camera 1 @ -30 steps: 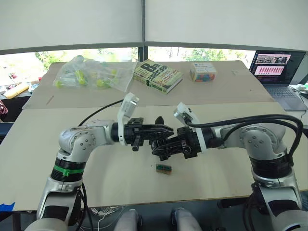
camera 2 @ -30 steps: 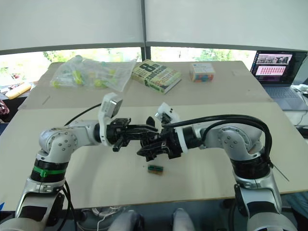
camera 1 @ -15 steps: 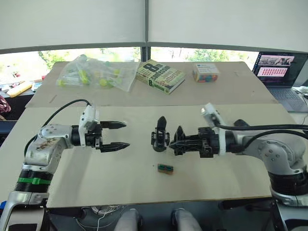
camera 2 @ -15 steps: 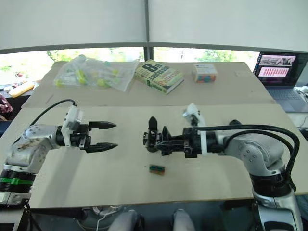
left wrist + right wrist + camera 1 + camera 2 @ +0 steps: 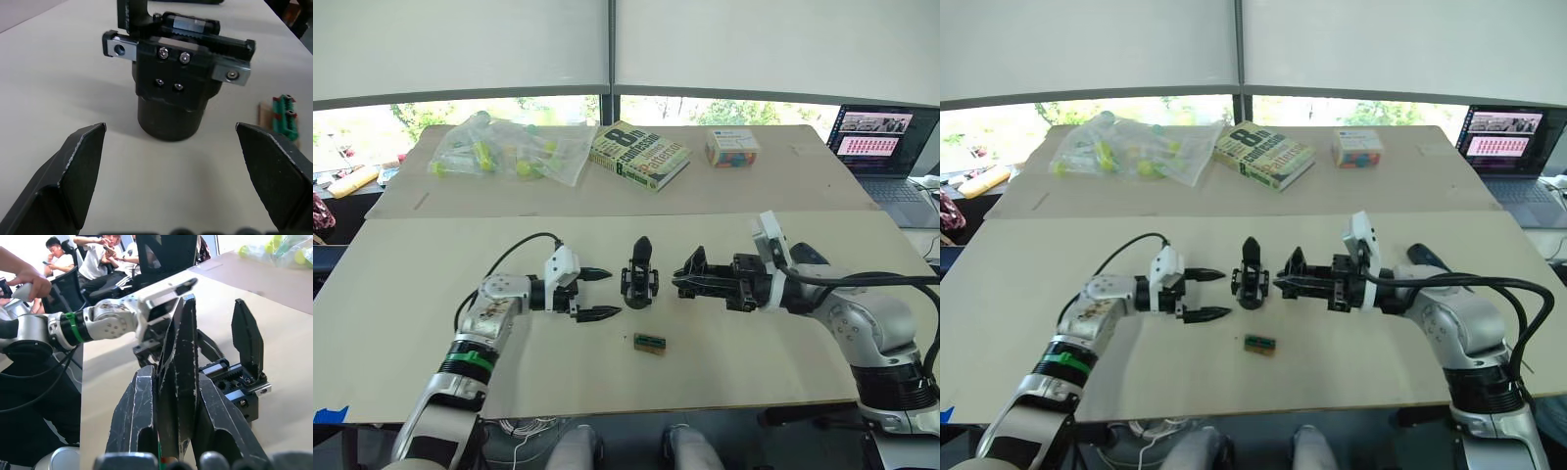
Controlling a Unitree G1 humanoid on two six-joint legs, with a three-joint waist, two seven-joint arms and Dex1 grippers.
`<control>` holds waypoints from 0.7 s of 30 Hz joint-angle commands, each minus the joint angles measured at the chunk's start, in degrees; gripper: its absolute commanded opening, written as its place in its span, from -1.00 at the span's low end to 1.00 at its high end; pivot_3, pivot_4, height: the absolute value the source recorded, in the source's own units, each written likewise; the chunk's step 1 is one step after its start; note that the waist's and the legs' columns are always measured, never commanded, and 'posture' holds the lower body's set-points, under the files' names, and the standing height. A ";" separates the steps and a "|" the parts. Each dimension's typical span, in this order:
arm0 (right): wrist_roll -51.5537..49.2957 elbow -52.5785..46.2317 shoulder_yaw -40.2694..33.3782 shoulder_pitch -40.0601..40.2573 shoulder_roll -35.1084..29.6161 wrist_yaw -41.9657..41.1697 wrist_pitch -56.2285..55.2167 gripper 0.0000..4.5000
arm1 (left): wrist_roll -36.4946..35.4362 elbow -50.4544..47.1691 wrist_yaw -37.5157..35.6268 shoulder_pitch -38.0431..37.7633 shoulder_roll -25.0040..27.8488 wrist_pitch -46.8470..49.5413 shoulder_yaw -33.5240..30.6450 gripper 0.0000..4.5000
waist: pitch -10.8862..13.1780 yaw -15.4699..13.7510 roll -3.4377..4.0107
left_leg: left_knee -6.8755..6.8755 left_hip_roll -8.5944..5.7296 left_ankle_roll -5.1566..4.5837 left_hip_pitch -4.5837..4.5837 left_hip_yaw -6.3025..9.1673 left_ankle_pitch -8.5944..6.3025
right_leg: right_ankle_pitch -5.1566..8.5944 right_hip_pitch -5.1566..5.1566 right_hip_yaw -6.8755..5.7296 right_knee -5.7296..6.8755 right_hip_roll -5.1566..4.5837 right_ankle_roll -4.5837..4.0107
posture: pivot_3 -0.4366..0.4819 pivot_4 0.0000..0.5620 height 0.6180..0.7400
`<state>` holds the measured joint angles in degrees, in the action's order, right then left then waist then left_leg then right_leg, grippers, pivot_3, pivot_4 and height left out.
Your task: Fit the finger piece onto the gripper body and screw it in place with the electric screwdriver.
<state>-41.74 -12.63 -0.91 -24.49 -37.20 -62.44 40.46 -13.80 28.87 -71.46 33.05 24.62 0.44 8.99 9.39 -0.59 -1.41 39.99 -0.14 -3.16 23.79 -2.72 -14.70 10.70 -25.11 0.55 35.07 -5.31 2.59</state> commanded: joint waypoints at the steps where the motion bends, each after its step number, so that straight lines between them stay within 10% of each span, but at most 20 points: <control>1: -0.77 -2.54 -0.84 0.22 0.66 -0.16 -1.56 -0.80 | 2.08 3.72 0.67 2.55 -2.00 -3.63 0.75 1.00 | 0.00 0.07 0.00 | 0.00 0.00 0.00 0.00 0.00 0.00 | 0.00 -0.01 0.00 0.00 0.00 0.00 | -0.05 -0.47 1.00; 18: -1.48 -7.18 -1.20 2.21 1.11 0.81 -1.48 -0.80 | 6.61 14.70 3.10 8.38 -9.05 -8.84 1.43 1.00 | 0.00 -0.33 -0.01 | 0.09 -0.01 -0.02 0.00 0.03 -0.01 | -0.03 0.06 -0.01 0.01 -0.04 0.03 | -0.05 -0.47 1.00; 21: -1.41 -7.48 -1.24 2.65 1.05 1.03 -1.51 -0.80 | 7.04 15.49 2.86 8.72 -9.65 -9.31 1.38 0.61 | 0.00 -0.31 0.00 | 0.12 -0.01 -0.02 0.00 0.03 -0.01 | -0.03 0.07 -0.01 0.02 -0.05 0.05 | -0.05 -0.47 1.00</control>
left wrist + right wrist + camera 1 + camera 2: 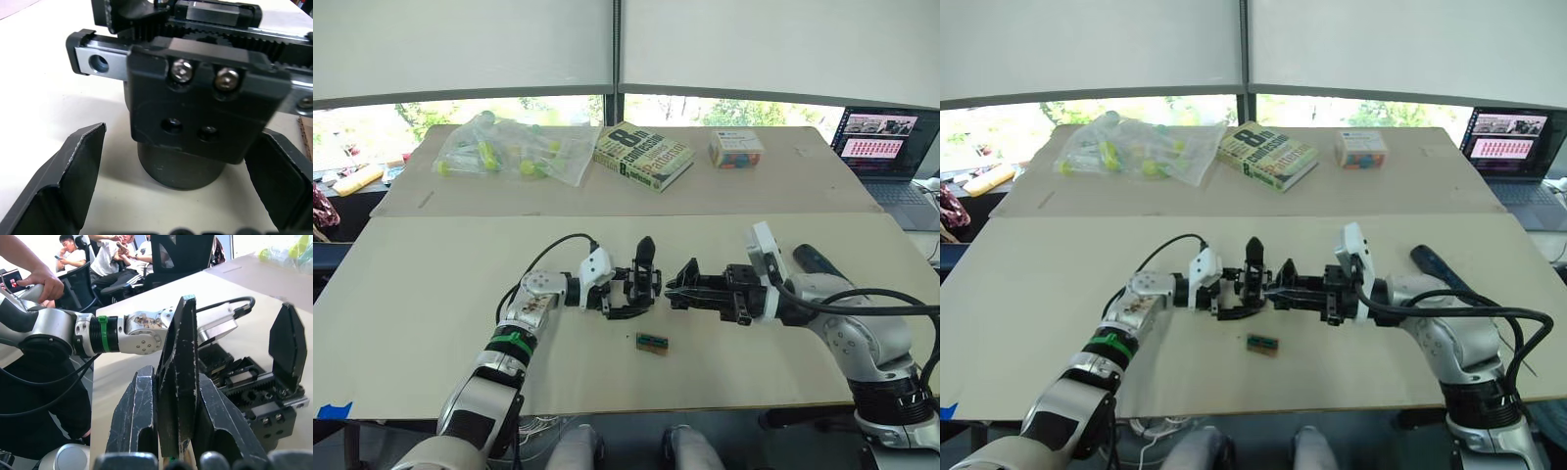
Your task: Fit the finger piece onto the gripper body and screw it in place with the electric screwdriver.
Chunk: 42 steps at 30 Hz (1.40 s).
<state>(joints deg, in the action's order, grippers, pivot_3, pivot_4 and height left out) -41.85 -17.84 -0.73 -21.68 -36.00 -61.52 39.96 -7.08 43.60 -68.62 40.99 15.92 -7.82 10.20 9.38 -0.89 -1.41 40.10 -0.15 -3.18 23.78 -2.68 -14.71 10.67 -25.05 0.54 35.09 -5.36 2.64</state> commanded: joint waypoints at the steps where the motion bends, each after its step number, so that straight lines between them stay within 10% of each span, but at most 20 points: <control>1: -1.12 -2.30 -1.43 -0.06 -0.03 0.16 -1.43 -0.80 | 0.52 0.89 -0.15 0.78 -1.13 -1.40 0.25 0.40 | 0.00 -0.02 0.00 | 0.00 0.00 0.00 0.00 0.00 0.00 | 0.00 0.00 0.00 0.00 0.00 0.00 | -0.05 -0.47 1.00; 3: -0.61 -1.90 -1.59 -0.20 0.97 0.55 -3.04 -0.80 | 0.89 0.86 -0.42 0.58 -1.36 -1.96 0.50 0.01 | 0.00 -0.02 0.00 | 0.02 0.00 0.00 0.00 0.01 0.00 | 0.00 0.01 0.00 0.01 0.00 0.00 | -0.05 -0.47 1.00; 17: 14.27 15.62 7.83 -8.16 11.43 -7.64 -29.22 -0.80 | 2.26 0.07 -1.98 0.02 -1.13 -4.45 1.51 0.02 | 0.00 0.19 0.00 | 0.06 -0.03 -0.01 0.00 -0.01 -0.01 | -0.02 0.01 -0.01 0.01 0.05 0.03 | -0.05 -0.47 1.00; 42: 21.83 30.39 11.25 -12.71 13.88 -9.71 -30.71 -0.80 | 2.61 -0.95 -2.41 -1.50 -0.63 -2.76 1.91 0.02 | -0.02 0.28 0.03 | 0.05 -0.02 -0.01 -0.02 -0.01 -0.01 | -0.02 0.00 -0.01 0.05 0.05 0.03 | -0.05 -0.47 1.00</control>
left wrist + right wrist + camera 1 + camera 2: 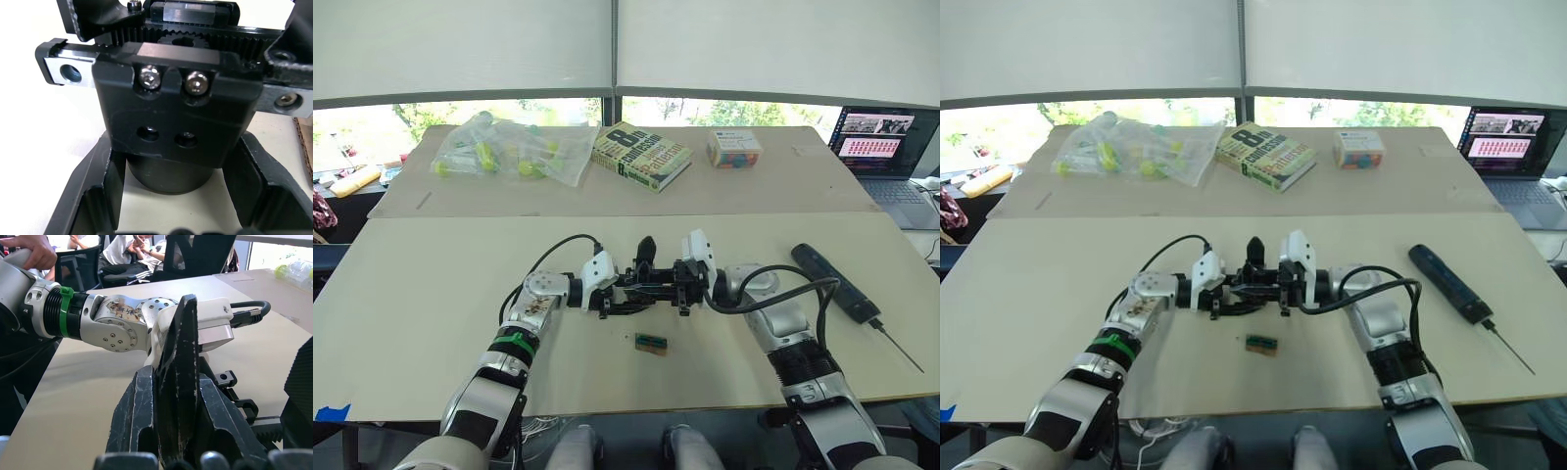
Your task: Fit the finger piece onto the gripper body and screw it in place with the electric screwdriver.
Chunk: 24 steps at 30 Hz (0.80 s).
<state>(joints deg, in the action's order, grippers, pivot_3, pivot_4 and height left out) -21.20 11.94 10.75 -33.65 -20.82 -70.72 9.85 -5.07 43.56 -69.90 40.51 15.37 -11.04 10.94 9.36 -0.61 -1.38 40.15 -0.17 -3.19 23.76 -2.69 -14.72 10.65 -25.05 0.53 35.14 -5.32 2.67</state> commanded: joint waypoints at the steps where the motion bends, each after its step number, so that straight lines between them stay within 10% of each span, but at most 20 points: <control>1: 1.23 0.61 -0.27 -0.72 -1.49 -0.61 -0.39 -0.80 | 0.58 -1.01 -1.12 -1.08 -0.04 0.52 1.16 0.02 | 0.00 0.00 0.00 | 0.00 0.00 0.00 0.00 0.00 0.00 | 0.00 0.00 0.00 0.00 0.00 0.00 | -0.05 -0.47 1.00; 24: 3.44 -0.71 1.56 0.07 -3.54 1.64 3.57 -0.80 | 0.29 -2.92 -0.91 -2.42 0.34 1.65 1.05 0.02 | -0.03 0.05 0.02 | -0.01 0.01 0.00 -0.03 0.00 0.00 | 0.00 0.01 0.00 0.02 0.00 0.00 | -0.05 -0.47 1.00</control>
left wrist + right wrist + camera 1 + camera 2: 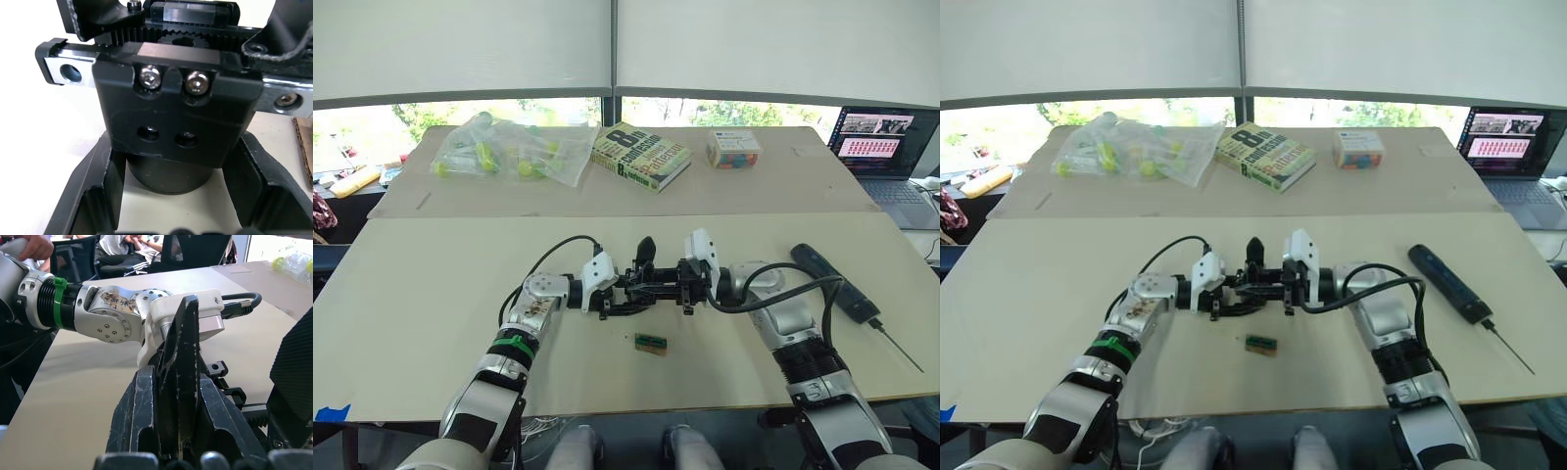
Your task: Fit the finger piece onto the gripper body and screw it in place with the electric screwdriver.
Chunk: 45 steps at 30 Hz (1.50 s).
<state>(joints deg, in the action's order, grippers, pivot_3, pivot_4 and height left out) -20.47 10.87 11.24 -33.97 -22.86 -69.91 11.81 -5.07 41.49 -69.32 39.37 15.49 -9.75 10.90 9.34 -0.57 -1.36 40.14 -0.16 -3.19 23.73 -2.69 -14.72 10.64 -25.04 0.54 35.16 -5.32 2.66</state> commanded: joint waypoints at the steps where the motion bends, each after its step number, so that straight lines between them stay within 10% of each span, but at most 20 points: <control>1: 2.96 0.36 1.37 0.33 -1.58 0.84 1.67 -0.80 | 0.29 -0.87 -1.50 -1.30 0.25 0.39 1.09 0.02 | -0.01 0.02 0.00 | 0.00 0.00 0.00 0.00 0.00 0.00 | 0.00 0.00 0.00 0.00 0.00 0.00 | -0.05 -0.47 1.00; 34: 0.73 1.89 2.05 -1.17 -0.90 -1.12 5.28 -0.80 | 0.11 -4.11 -1.00 -4.05 1.46 2.32 0.86 0.02 | -0.15 0.85 -0.01 | -0.32 0.07 0.04 -0.85 0.01 -0.05 | 0.01 0.71 0.00 -0.14 -0.02 0.00 | -0.05 -0.47 1.00; 45: -2.58 0.61 -2.04 -2.00 2.66 -2.47 -1.05 0.99 | 0.24 -2.66 -0.11 -3.93 1.31 2.00 0.71 0.02 | -0.14 1.10 -0.01 | -0.32 0.07 0.05 -0.77 0.02 -0.04 | 0.01 0.63 0.00 -0.14 -0.04 0.00 | -0.05 -0.47 1.00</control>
<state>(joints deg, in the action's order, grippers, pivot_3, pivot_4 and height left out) -21.44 13.12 11.24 -35.30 -20.21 -71.66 12.51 -5.85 37.87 -68.77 36.30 16.65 -7.73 10.35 9.20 0.52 -1.37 39.82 -0.09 -3.14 22.97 -2.67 -14.77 10.66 -24.41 0.53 35.01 -5.36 2.66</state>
